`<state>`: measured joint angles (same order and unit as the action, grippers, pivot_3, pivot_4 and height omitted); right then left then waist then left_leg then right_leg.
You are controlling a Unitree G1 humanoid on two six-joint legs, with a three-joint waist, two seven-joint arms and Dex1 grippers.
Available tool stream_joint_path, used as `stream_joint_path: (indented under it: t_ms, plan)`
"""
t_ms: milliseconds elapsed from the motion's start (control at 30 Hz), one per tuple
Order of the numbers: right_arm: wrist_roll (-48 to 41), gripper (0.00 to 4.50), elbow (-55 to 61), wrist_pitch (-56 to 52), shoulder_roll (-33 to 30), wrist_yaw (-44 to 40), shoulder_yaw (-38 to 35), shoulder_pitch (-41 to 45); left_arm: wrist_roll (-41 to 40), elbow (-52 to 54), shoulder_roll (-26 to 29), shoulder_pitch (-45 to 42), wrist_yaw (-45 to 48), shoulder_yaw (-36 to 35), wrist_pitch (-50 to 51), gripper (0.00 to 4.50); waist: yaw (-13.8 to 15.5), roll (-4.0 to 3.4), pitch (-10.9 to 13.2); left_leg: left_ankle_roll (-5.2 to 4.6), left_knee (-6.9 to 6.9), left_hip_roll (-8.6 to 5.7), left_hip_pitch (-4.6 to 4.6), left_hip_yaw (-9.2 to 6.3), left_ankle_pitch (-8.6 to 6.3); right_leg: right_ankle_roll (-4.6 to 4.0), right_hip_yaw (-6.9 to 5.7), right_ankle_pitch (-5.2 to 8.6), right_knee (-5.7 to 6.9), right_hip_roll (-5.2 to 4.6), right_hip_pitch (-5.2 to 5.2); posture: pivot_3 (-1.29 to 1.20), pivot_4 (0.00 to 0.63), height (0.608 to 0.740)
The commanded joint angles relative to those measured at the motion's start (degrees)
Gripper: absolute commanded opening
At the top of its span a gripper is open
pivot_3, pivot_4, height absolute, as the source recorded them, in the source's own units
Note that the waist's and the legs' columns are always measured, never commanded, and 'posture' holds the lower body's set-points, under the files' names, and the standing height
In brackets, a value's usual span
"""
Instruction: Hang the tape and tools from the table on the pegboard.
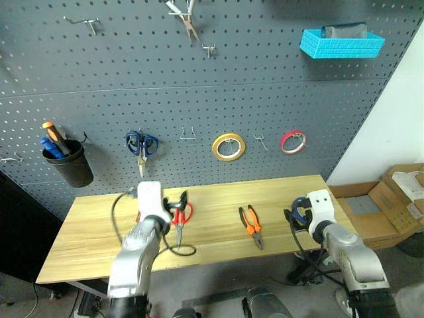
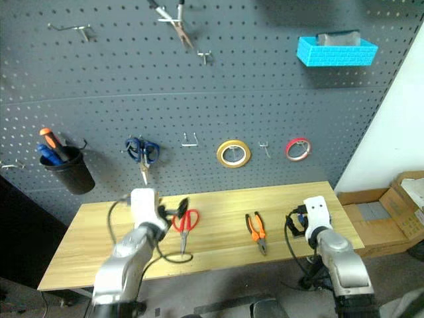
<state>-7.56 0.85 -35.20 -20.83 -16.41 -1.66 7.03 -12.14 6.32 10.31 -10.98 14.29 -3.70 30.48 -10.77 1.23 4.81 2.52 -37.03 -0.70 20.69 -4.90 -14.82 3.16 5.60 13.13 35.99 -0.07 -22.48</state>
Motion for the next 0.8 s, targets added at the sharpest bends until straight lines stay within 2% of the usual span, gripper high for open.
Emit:
stream_joint_path:
  t_ms: [33, 200, 367, 500, 667, 800]
  plan:
    - [0.0, 4.5, -8.01, 3.62, -2.42, -3.63, -1.17, 5.47, -1.57, -6.58, 1.95, -8.34, 12.92, 6.82, -2.59, 4.49, -0.27, 0.04, 0.29, -0.01, 0.01, 0.0, -0.04, 0.04, 0.0, 0.02, 0.04, -0.01, 0.0, 0.0, 0.1, -0.13, 0.074, 0.74]
    - [0.81, 4.5, -21.14, 7.93, -4.78, -7.75, -0.35, 11.41, -1.75, -17.14, 2.63, -16.62, 28.13, 14.94, -5.0, 4.49, -0.5, -0.25, 0.94, -0.61, 0.16, 0.16, 0.04, 0.1, -0.38, 0.31, 0.16, 0.09, 0.03, 0.25, 0.09, -0.15, 0.11, 0.74]
    - [0.67, 4.5, -28.08, 8.7, -4.17, -10.3, 0.06, 14.94, 1.04, -22.44, 4.33, -20.69, 38.47, 21.81, -8.55, 4.49, -0.37, -0.59, 2.75, -0.85, 0.19, 0.32, 0.15, 0.16, -0.52, 0.21, 0.3, 0.21, 0.13, 0.45, -0.15, -0.16, 0.155, 0.74]
    - [1.15, 4.5, -36.05, 11.11, -3.83, -12.38, 0.37, 18.72, 3.34, -28.86, 2.84, -24.5, 41.2, 23.95, -11.79, 4.49, -0.18, -0.54, 4.49, -0.85, 0.06, 0.24, 0.23, 0.29, -0.52, 0.33, 0.46, 0.15, 0.11, 0.38, -0.26, -0.16, 0.185, 0.74]
    - [2.74, 4.5, -42.33, 13.65, -2.51, -13.19, 1.31, 20.69, 4.57, -31.37, 2.61, -26.27, 42.53, 23.3, -13.72, 4.49, 0.04, -0.36, 6.12, -0.86, 0.07, 0.27, 0.2, 0.33, -0.52, 0.37, 0.51, 0.12, 0.12, 0.37, -0.29, -0.13, 0.219, 0.74]
    - [4.39, 4.5, -49.07, 16.14, -2.66, -14.1, 2.26, 22.84, 3.43, -30.89, 1.02, -27.71, 42.18, 21.92, -11.85, 4.49, 0.25, -0.29, 6.5, -1.01, 0.07, 0.25, 0.26, 0.52, -0.67, 0.4, 0.74, 0.14, 0.19, 0.35, -0.44, -0.12, 0.23, 0.74]
